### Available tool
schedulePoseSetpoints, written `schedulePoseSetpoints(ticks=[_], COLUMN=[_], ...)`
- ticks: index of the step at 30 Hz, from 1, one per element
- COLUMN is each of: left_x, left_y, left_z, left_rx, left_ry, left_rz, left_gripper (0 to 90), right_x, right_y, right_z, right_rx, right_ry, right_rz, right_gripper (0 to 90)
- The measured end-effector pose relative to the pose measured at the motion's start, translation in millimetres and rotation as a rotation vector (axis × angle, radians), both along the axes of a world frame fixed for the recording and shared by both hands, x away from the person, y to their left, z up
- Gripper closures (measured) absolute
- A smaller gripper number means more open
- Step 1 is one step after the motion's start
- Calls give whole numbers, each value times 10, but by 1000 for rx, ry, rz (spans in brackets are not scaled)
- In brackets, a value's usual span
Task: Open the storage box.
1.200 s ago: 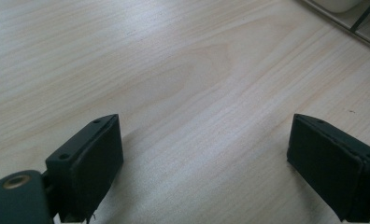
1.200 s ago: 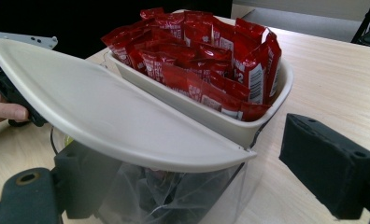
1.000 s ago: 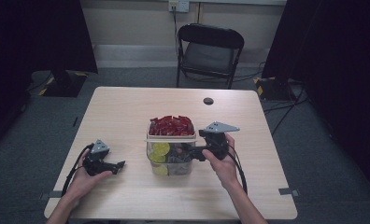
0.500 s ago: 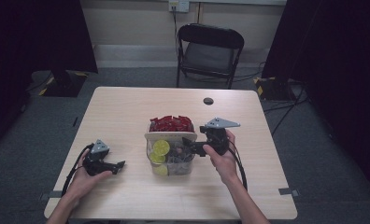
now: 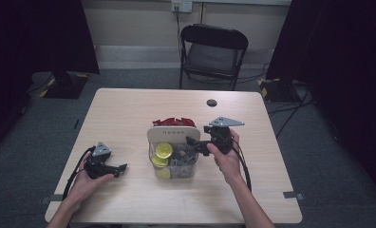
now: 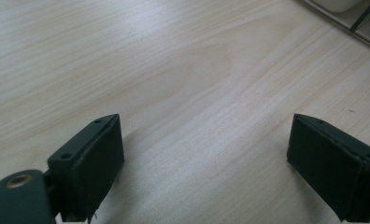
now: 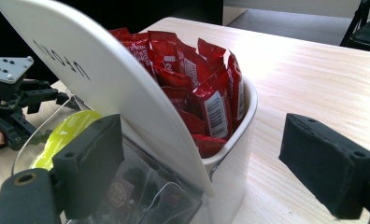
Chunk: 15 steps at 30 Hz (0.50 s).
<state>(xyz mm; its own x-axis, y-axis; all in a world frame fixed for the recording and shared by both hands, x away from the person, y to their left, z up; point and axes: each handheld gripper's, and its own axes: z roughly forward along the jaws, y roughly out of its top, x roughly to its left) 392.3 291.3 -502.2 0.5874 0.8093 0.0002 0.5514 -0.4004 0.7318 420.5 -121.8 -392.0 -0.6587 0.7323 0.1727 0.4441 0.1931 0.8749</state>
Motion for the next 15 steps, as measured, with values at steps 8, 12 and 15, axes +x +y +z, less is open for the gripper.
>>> schedulePoseSetpoints(ticks=[8,12,15], left_x=[-2,-8,-19], left_y=[2,3,14], left_z=[2,3,6], left_rx=[2,3,-7], left_ry=[-3,-3,1], left_rz=[-1,2,8], left_gripper=[113,119,140], right_x=[46,81,100], right_y=[12,16,26], right_z=[-12,-27,-33], right_rx=[6,10,14], right_ry=[3,7,12], right_rz=[-11,-16,-7], right_gripper=[128,125,120])
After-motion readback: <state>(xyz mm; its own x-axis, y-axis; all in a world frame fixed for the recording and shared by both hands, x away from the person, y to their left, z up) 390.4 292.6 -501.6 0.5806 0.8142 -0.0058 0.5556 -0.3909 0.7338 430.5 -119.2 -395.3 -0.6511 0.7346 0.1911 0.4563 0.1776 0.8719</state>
